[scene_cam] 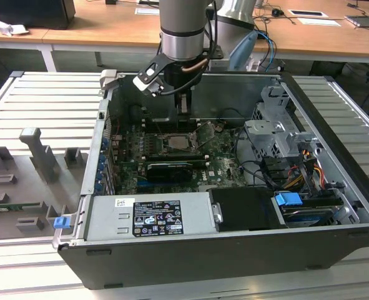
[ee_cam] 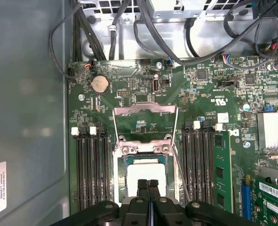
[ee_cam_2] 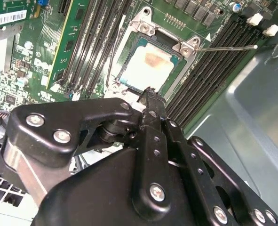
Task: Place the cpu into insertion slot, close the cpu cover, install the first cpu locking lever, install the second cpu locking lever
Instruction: 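Close the cpu cover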
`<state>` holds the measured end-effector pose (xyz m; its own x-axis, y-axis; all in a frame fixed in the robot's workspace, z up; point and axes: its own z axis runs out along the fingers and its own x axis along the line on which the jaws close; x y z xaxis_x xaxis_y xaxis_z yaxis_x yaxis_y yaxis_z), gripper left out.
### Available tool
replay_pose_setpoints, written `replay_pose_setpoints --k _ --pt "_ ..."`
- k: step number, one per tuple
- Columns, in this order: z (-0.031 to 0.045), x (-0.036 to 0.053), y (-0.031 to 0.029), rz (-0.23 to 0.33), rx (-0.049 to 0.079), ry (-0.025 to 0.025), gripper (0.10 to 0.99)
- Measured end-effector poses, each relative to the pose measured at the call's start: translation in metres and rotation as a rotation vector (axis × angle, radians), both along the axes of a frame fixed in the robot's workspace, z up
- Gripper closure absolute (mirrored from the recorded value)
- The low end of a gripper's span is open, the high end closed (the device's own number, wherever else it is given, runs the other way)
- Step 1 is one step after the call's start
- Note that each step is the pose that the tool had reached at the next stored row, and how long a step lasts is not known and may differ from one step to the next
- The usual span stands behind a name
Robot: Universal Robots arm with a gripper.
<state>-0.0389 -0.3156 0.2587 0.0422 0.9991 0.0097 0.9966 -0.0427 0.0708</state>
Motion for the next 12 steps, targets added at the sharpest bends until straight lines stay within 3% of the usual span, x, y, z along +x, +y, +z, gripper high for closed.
replay_pose_setpoints --k 12 --pt "0.0066 0.0003 0.0005 0.0 0.0 0.0 0.98"
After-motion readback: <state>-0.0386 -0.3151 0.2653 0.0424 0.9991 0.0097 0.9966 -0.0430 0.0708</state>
